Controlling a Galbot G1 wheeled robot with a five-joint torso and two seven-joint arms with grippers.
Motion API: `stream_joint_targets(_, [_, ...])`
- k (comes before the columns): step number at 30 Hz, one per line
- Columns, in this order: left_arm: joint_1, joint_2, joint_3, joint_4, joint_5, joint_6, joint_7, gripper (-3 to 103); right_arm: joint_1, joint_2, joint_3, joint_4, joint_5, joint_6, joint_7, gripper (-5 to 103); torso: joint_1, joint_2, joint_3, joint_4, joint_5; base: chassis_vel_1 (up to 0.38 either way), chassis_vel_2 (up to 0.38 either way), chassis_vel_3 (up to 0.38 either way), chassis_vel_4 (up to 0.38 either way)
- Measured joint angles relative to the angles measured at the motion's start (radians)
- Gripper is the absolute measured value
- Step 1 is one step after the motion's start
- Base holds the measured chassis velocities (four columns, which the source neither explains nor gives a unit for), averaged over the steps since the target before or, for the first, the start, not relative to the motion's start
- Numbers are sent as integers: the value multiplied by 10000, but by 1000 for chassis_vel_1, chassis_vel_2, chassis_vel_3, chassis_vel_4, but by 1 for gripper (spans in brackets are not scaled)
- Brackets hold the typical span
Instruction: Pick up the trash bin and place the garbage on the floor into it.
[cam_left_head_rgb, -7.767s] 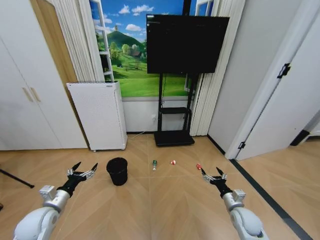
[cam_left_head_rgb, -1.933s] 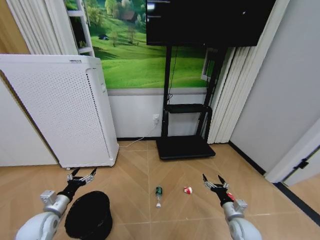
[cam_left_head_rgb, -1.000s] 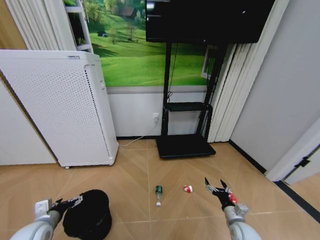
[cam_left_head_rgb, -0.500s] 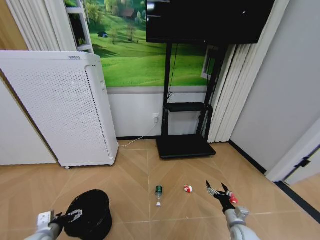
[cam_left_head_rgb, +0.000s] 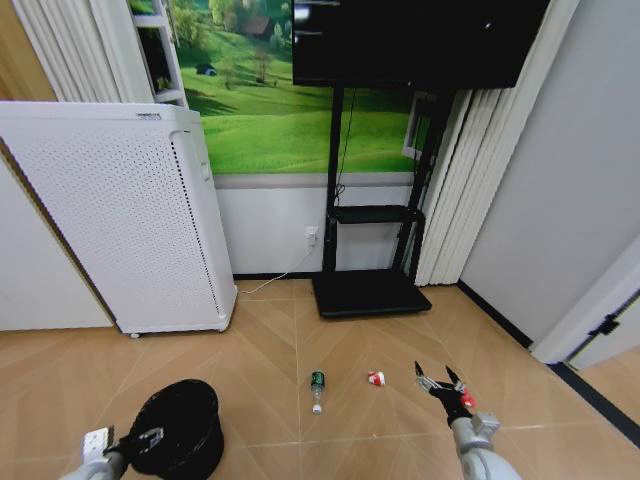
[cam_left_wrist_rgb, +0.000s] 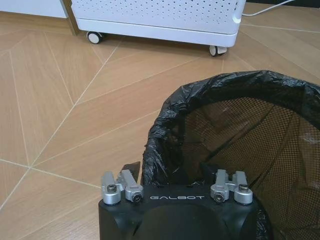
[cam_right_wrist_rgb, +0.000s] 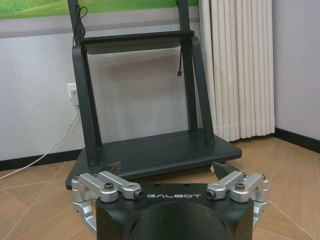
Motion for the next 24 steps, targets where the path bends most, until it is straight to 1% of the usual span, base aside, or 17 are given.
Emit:
stream_joint_targets(2, [-70,38,23,71,-29,-4,3,57,54,-5,-26,25,-17,-55,11,100,0,3,2,1,0,0,0,0,0])
stream_joint_targets(3, [-70,38,23,71,-29,-4,3,57,54,-5,-26,25,-17,-55,11,100,0,3,2,1,0,0,0,0,0])
stream_joint_targets(4, [-107,57,29,101,-46,-5,5,51,78,-6,-39,43,-22,-85,23,100,0,4,3,1,-1,0,0,0,0])
stream_joint_targets(5, [-107,57,29,101,-46,-5,5,51,78,-6,-39,43,-22,-85,23,100,0,4,3,1,-1,0,0,0,0])
stream_joint_targets(7, [-157,87,38,138,-85,-6,14,40,98,-3,-52,66,-62,-118,41,100,0,5,5,1,-3,0,0,0,0])
stream_joint_targets(8, [-184,105,40,158,-107,-6,25,40,105,6,-56,75,-85,-130,56,100,0,5,5,0,-4,0,0,0,0])
stream_joint_targets(9, [-232,135,42,192,-153,-6,100,30,110,32,-65,83,-116,-143,85,100,0,6,6,0,-5,0,0,0,0])
stream_joint_targets(10, [-232,135,42,192,-153,-6,100,30,110,32,-65,83,-116,-143,85,100,0,6,6,0,-5,0,0,0,0])
stream_joint_targets(11, [-266,148,40,210,-212,-4,159,30,110,49,-72,90,-147,-147,97,100,0,7,6,0,-3,0,0,0,0])
stream_joint_targets(12, [-314,174,50,246,-307,-64,302,19,110,73,-84,105,-186,-157,114,100,0,6,7,2,-6,0,0,0,0])
stream_joint_targets(13, [-314,174,50,246,-307,-64,302,19,110,73,-84,105,-186,-157,114,100,0,6,7,2,-6,0,0,0,0])
stream_joint_targets(15, [-448,240,85,297,-421,-313,638,8,104,95,-95,136,-244,-174,138,100,0,7,8,-1,-8,0,0,0,0])
stream_joint_targets(19, [-780,365,185,507,-472,-808,1021,4,102,116,-117,236,-312,-244,197,100,0,9,9,-1,-5,0,0,0,0])
stream_joint_targets(20, [-780,365,185,507,-472,-808,1021,4,102,116,-117,236,-312,-244,197,100,0,9,9,-1,-5,0,0,0,0])
stream_joint_targets(22, [-1059,449,285,712,-438,-1353,1354,4,86,135,-137,411,-327,-324,252,100,0,9,9,0,-6,0,0,0,0])
stream_joint_targets(23, [-1059,449,285,712,-438,-1353,1354,4,86,135,-137,411,-327,-324,252,100,0,9,9,0,-6,0,0,0,0])
stream_joint_targets(24, [-1185,490,331,808,-423,-1655,1524,4,67,149,-154,512,-343,-370,291,100,0,10,10,0,-6,0,0,0,0])
